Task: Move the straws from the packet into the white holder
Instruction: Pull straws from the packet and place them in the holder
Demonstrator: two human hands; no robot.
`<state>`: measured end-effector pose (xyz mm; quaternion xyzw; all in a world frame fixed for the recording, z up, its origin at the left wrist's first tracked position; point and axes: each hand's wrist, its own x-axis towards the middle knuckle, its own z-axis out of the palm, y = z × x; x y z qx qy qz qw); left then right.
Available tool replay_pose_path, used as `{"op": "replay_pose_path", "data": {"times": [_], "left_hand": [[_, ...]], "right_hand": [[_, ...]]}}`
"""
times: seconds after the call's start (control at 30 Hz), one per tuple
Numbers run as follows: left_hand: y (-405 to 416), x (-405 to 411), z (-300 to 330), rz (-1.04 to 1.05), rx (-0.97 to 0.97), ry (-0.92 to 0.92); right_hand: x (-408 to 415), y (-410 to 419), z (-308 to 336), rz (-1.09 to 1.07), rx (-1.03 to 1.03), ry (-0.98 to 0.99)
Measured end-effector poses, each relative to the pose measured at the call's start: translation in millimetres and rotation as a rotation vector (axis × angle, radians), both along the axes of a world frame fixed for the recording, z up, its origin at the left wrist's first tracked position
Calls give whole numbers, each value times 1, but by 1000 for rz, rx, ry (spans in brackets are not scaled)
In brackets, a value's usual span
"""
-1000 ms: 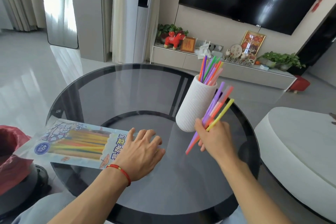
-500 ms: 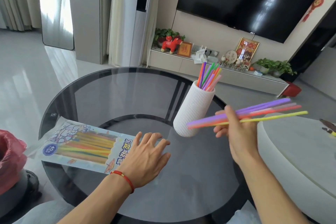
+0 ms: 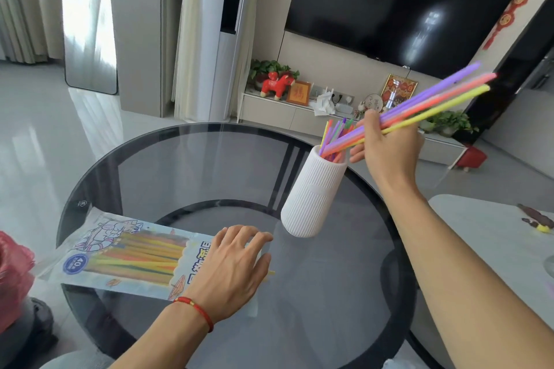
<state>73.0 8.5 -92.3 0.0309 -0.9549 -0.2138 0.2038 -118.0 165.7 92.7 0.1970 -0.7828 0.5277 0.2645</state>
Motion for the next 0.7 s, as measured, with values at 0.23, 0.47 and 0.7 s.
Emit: {"op": "replay_pose_path", "data": {"times": [0.23,0.47,0.7], "left_hand": [[-1,-1,0,13,10,-27],[-1,0,3,14,12,-33],[-1,1,4,1,22,-18]], "right_hand": [[-1,-18,3,-33,354,-100],[-1,-12,11,-95,250,116],[-5,-8,-7,46,509,131]]}}
